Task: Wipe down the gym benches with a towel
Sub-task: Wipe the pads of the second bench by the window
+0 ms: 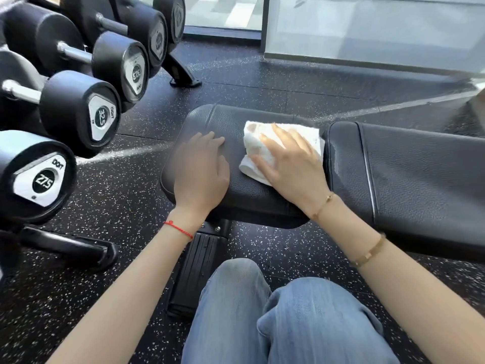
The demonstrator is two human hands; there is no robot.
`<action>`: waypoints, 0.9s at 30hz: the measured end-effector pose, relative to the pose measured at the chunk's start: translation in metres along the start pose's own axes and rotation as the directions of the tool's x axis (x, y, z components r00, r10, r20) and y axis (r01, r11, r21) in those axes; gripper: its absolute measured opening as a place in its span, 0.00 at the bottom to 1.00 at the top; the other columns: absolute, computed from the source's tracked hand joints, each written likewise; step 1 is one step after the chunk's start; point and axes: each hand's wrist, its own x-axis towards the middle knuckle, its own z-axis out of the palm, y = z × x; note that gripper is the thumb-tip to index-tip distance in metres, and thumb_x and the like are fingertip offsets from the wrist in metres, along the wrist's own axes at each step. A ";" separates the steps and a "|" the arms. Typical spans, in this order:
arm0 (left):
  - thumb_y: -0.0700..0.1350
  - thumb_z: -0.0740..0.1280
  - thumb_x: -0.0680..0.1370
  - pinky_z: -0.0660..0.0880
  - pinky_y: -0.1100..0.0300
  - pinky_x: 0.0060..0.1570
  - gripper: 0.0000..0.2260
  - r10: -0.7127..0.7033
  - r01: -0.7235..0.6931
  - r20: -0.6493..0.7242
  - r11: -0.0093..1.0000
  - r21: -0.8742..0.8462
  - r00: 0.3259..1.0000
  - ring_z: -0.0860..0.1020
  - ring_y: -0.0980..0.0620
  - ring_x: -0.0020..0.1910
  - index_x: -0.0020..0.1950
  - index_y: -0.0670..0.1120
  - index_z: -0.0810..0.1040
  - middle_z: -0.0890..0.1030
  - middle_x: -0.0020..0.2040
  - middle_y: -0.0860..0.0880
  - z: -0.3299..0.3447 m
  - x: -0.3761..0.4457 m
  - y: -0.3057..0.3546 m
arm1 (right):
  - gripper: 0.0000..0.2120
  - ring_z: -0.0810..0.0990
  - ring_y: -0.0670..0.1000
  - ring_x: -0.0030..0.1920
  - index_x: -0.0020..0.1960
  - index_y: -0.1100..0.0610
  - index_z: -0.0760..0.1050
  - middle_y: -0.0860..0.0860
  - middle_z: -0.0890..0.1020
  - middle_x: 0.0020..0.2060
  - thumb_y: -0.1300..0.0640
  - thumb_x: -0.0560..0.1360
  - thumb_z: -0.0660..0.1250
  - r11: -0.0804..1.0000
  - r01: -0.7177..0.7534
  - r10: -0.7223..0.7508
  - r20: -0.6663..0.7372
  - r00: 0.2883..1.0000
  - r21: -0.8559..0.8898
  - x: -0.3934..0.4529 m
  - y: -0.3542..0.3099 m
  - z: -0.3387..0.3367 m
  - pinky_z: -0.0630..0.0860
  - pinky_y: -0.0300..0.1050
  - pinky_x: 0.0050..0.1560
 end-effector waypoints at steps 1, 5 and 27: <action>0.46 0.59 0.79 0.57 0.48 0.75 0.19 0.001 -0.001 -0.001 1.000 -0.002 1.000 0.66 0.48 0.75 0.69 0.47 0.74 0.73 0.72 0.49 0.000 0.000 0.000 | 0.27 0.55 0.56 0.79 0.77 0.45 0.62 0.52 0.62 0.78 0.37 0.80 0.55 0.998 -0.016 0.013 0.049 0.999 0.059 -0.004 0.002 0.000 0.51 0.55 0.78; 0.46 0.59 0.79 0.56 0.49 0.76 0.19 -0.003 0.003 -0.001 1.000 -0.003 1.000 0.65 0.48 0.75 0.70 0.47 0.74 0.73 0.72 0.49 0.001 -0.001 -0.001 | 0.30 0.48 0.55 0.80 0.78 0.40 0.56 0.49 0.55 0.80 0.36 0.79 0.57 0.995 -0.005 -0.012 0.169 0.986 0.104 0.010 0.012 0.002 0.42 0.54 0.78; 0.48 0.57 0.82 0.48 0.44 0.78 0.21 0.121 -0.114 0.136 0.992 -0.056 0.983 0.58 0.49 0.78 0.75 0.47 0.68 0.67 0.76 0.49 0.007 -0.002 0.051 | 0.28 0.55 0.54 0.79 0.79 0.45 0.58 0.49 0.58 0.79 0.46 0.80 0.56 0.984 -0.026 0.057 0.172 0.983 -0.176 -0.068 0.093 -0.045 0.45 0.54 0.78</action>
